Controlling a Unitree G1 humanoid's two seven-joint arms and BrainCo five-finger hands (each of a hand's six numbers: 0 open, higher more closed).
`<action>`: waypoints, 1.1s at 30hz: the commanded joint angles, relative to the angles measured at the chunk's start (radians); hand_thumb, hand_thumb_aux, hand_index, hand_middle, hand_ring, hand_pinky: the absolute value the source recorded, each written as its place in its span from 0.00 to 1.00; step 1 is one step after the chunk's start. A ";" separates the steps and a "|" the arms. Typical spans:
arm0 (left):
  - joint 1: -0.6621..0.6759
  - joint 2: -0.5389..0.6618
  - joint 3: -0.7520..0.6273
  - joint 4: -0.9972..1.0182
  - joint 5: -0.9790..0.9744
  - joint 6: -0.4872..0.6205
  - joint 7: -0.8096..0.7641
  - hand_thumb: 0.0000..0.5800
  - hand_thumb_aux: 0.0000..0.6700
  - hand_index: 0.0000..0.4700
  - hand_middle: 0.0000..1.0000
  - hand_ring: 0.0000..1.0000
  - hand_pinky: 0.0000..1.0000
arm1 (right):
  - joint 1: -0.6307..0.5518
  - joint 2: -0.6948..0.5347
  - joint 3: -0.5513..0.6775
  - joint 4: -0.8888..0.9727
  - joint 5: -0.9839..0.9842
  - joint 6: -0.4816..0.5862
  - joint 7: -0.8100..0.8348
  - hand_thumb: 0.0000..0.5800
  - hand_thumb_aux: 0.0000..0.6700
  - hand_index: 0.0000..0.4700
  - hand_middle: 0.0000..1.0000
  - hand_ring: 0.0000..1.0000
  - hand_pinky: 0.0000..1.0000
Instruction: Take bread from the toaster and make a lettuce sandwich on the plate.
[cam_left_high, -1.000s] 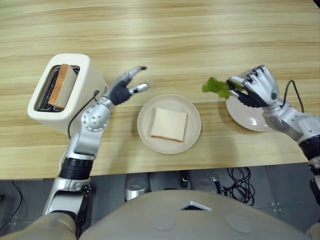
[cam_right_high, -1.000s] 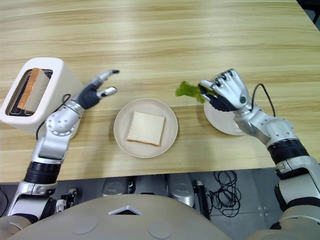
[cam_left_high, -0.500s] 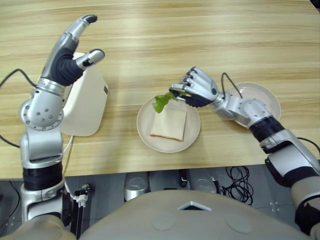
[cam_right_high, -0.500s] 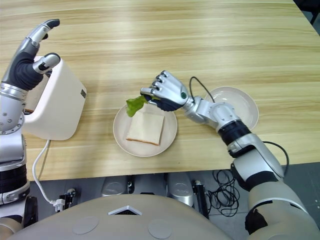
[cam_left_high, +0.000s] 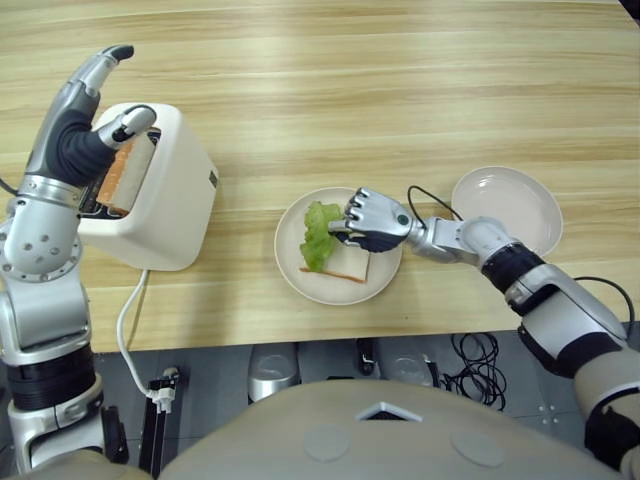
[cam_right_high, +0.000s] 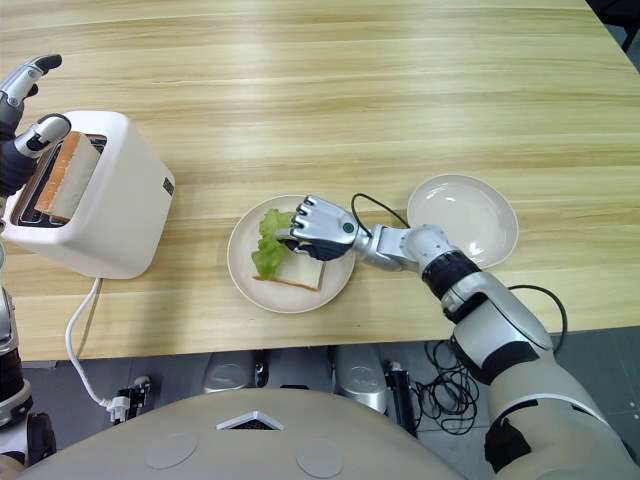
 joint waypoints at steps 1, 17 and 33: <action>0.018 0.021 0.012 0.010 0.002 0.014 -0.012 0.00 0.00 0.00 0.00 0.00 0.00 | 0.037 -0.047 -0.007 -0.059 0.021 -0.022 0.063 1.00 1.00 0.98 1.00 1.00 1.00; 0.024 0.047 -0.018 0.041 0.031 0.036 -0.019 0.00 0.00 0.00 0.00 0.00 0.00 | 0.087 -0.089 -0.099 -0.120 0.104 0.001 0.158 0.00 0.00 0.00 0.00 0.00 0.00; 0.159 0.109 -0.064 0.077 0.437 0.154 0.096 0.00 0.00 0.00 0.00 0.00 0.00 | 0.100 -0.177 -0.327 -0.297 0.212 0.042 0.251 0.00 0.00 0.00 0.00 0.00 0.00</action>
